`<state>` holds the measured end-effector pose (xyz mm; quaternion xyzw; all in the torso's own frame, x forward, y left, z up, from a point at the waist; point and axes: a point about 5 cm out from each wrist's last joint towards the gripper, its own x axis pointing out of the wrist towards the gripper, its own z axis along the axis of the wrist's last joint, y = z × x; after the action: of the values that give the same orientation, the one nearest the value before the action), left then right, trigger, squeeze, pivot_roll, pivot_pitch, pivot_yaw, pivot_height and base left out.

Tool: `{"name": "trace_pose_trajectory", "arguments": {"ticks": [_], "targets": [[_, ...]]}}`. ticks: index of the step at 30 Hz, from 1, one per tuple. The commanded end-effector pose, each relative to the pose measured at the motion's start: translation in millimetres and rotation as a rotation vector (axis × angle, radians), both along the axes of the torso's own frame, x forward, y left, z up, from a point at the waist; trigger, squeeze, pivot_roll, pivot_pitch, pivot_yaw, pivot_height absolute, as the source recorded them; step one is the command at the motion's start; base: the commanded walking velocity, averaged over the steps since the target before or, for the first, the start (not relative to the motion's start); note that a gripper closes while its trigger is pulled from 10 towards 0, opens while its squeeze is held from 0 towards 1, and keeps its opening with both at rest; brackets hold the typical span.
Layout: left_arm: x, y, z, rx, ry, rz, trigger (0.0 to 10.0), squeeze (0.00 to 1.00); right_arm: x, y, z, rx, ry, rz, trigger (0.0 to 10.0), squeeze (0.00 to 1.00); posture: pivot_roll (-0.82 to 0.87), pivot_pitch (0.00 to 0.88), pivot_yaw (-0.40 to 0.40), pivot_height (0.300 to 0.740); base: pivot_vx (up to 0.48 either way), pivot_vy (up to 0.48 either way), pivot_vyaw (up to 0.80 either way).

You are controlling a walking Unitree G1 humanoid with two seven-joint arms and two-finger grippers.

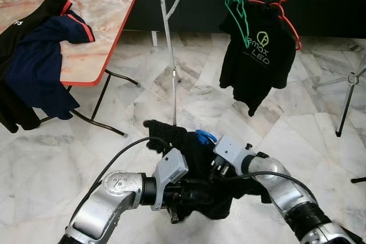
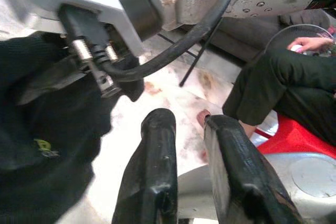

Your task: Hang hanger

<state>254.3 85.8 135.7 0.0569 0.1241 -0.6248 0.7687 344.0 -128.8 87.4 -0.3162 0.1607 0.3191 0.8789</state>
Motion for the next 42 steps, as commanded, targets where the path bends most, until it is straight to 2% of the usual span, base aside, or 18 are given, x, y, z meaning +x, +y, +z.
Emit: {"name": "trace_pose_trajectory", "arguments": {"ticks": [1,4,7,11,14,18,20,21,22,23,24,25,28,35,39,42], "targets": [[-4.0,-1.8,2.8,-0.002,-0.006,-0.007,10.0,1.0,2.2,-2.0,3.4,0.026,-0.025,0.004,0.0,0.0,-0.05,0.227,-0.014,0.74,0.0,0.0,0.0],[-2.3,3.9,3.2,0.012,-0.011,0.013,10.0,1.0,1.9,-5.8,3.6,0.02,-0.036,0.032,0.0,0.0,-0.05,0.23,-0.015,0.74,0.0,0.0,0.0],[-1.8,17.6,2.4,0.046,-0.014,0.03,10.0,1.0,-4.2,-16.9,2.5,0.003,-0.03,0.138,0.0,0.0,-0.05,0.231,-0.018,0.74,0.0,0.0,0.0],[-1.5,24.5,1.6,0.067,-0.015,0.036,10.0,1.0,-13.2,-26.7,-4.9,-0.062,0.02,0.241,0.0,0.0,-0.05,0.23,-0.021,0.74,0.0,0.0,0.0],[-1.9,30.7,-3.3,0.123,-0.02,0.029,10.0,1.0,-24.4,-36.0,-9.2,-0.057,0.082,0.351,0.0,0.0,-0.05,0.229,-0.022,0.74,0.0,0.0,0.0],[-2.7,32.4,-11.1,0.186,-0.028,0.005,10.0,1.0,-34.1,-46.6,-15.9,-0.092,0.157,0.441,0.0,0.0,-0.05,0.222,-0.021,0.74,0.0,0.0,0.0],[0.7,31.7,-16.3,0.239,-0.045,0.013,10.0,1.0,-35.9,-47.2,-17.1,-0.097,0.175,0.47,0.0,0.0,-0.05,0.217,-0.022,0.74,0.0,0.0,0.0],[0.7,31.7,-16.3,0.239,-0.045,0.013,10.0,1.0,-35.9,-47.2,-17.1,-0.097,0.175,0.47,0.0,0.0,-0.05,0.217,-0.022,0.74,0.0,0.0,0.0],[4.9,30.0,-18.4,0.268,-0.091,0.025,10.0,1.0,-36.8,-45.2,-16.8,-0.091,0.18,0.495,0.0,0.0,-0.05,0.215,-0.022,0.74,0.0,0.0,0.0],[12.2,28.1,-19.0,0.269,-0.125,0.073,10.0,0.07,-37.8,-41.3,-16.4,-0.073,0.189,0.518,0.0,0.0,-0.05,0.213,-0.022,0.74,0.0,0.0,0.0],[12.2,28.1,-19.0,0.269,-0.125,0.073,10.0,0.07,-37.8,-41.3,-16.4,-0.073,0.189,0.518,0.0,0.0,-0.05,0.213,-0.022,0.74,0.0,0.0,0.0],[17.0,26.2,-17.1,0.238,-0.122,0.109,10.0,0.0,-38.3,-37.7,-15.7,-0.06,0.191,0.536,0.0,0.0,-0.05,0.209,-0.022,0.74,0.0,0.0,0.0],[19.7,23.8,-12.5,0.199,-0.121,0.129,10.0,0.0,-37.9,-34.9,-16.7,-0.073,0.188,0.547,0.0,0.0,-0.04,0.204,-0.021,0.74,0.0,0.0,0.0],[15.7,15.5,-21.4,0.203,-0.1,0.081,10.0,0.0,-39.4,-27.1,-17.3,-0.052,0.187,0.584,0.0,0.0,-0.05,0.199,-0.019,0.74,0.0,0.0,0.0],[18.7,14.7,-25.1,0.225,-0.116,0.101,10.0,0.0,-38.6,-25.2,-13.8,-0.037,0.177,0.597,0.0,0.0,-0.05,0.205,-0.021,0.74,0.0,0.0,0.0],[18.8,10.0,-25.6,0.208,-0.104,0.093,10.0,0.0,-37.3,-23.5,-10.8,-0.028,0.17,0.603,0.0,0.0,-0.05,0.211,-0.023,0.74,0.0,0.0,0.0]]}}
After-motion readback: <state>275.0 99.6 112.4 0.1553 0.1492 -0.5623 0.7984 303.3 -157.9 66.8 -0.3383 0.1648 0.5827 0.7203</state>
